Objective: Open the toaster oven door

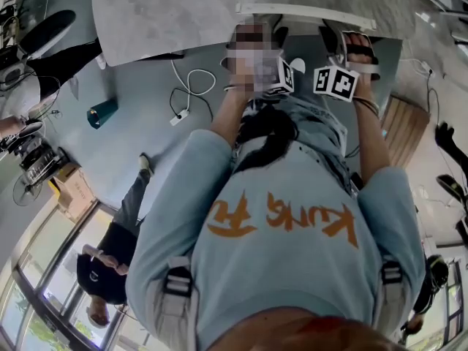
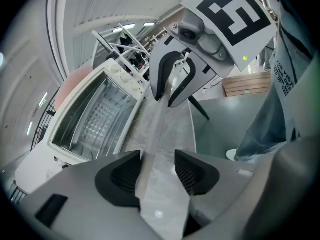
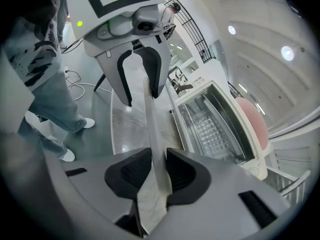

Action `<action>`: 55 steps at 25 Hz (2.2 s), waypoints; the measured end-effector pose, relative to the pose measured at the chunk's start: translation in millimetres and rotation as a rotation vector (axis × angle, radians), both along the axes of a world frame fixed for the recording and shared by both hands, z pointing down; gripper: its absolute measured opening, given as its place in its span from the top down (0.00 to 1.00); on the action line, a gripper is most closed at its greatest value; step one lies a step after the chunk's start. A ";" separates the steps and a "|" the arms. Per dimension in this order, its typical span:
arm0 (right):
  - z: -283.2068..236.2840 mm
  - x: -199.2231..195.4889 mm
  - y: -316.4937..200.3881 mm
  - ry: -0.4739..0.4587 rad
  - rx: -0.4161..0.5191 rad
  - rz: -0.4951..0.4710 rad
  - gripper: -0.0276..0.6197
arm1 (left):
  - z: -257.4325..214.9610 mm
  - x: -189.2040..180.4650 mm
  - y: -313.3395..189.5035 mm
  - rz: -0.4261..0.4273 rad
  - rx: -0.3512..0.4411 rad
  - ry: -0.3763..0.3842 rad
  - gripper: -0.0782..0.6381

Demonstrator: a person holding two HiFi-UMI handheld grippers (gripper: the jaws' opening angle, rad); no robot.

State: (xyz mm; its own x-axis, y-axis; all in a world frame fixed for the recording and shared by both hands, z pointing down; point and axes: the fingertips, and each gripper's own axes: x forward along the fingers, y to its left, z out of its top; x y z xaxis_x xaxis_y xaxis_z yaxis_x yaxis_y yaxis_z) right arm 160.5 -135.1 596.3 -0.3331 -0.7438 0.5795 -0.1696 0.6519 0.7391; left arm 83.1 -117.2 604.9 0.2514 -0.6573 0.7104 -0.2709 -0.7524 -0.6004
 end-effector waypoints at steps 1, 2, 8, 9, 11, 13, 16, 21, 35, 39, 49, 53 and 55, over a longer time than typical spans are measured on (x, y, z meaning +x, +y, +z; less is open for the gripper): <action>3.4 0.1 2.9 0.004 -0.007 -0.008 0.83 | 4.8 0.6 4.0 0.012 -0.013 -0.009 0.60; 7.2 0.1 6.2 0.007 -0.018 -0.017 0.82 | 9.1 1.2 7.6 0.027 -0.025 -0.019 0.57; 20.9 -0.7 13.9 -0.007 -0.070 -0.044 0.69 | 20.8 3.3 13.9 0.054 -0.060 -0.014 0.50; 22.7 -0.5 15.2 -0.012 -0.078 -0.048 0.67 | 22.7 4.0 15.1 0.055 -0.066 -0.010 0.49; 27.0 -0.6 18.1 -0.020 -0.093 -0.057 0.63 | 26.3 4.3 16.7 0.061 -0.068 -0.010 0.48; 32.0 -1.5 20.6 -0.019 -0.104 -0.067 0.59 | 29.6 3.6 17.7 0.073 -0.065 -0.014 0.46; 40.5 -3.6 24.0 -0.007 -0.114 -0.078 0.54 | 37.7 2.5 21.4 0.093 -0.070 -0.013 0.43; 56.2 -2.9 28.3 0.008 -0.091 -0.077 0.52 | 48.0 3.7 22.9 0.110 -0.022 -0.030 0.43; 80.6 -4.0 34.0 0.020 -0.074 -0.049 0.43 | 84.1 1.1 38.6 0.144 -0.062 -0.119 0.38; 86.4 -4.3 35.5 0.024 -0.081 -0.045 0.40 | 87.8 2.1 37.1 0.135 -0.047 -0.120 0.35; 90.6 -7.2 38.3 -0.015 -0.070 0.017 0.37 | 91.4 1.6 37.2 0.101 -0.005 -0.107 0.33; 81.1 -2.6 44.4 -0.069 -0.100 0.065 0.41 | 89.7 -2.4 56.1 0.091 -0.073 -0.088 0.33; 68.7 -0.4 46.9 -0.122 -0.116 0.093 0.46 | 75.4 -3.1 58.1 0.056 -0.053 -0.040 0.33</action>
State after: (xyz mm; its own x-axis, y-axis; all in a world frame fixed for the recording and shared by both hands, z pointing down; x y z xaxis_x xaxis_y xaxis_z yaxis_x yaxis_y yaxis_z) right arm 160.1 -88.2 664.9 -0.3390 -0.7054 0.6225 -0.3169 0.7086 0.6305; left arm 80.0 -59.1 680.3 0.2577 -0.6044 0.7539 -0.2046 -0.7967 -0.5688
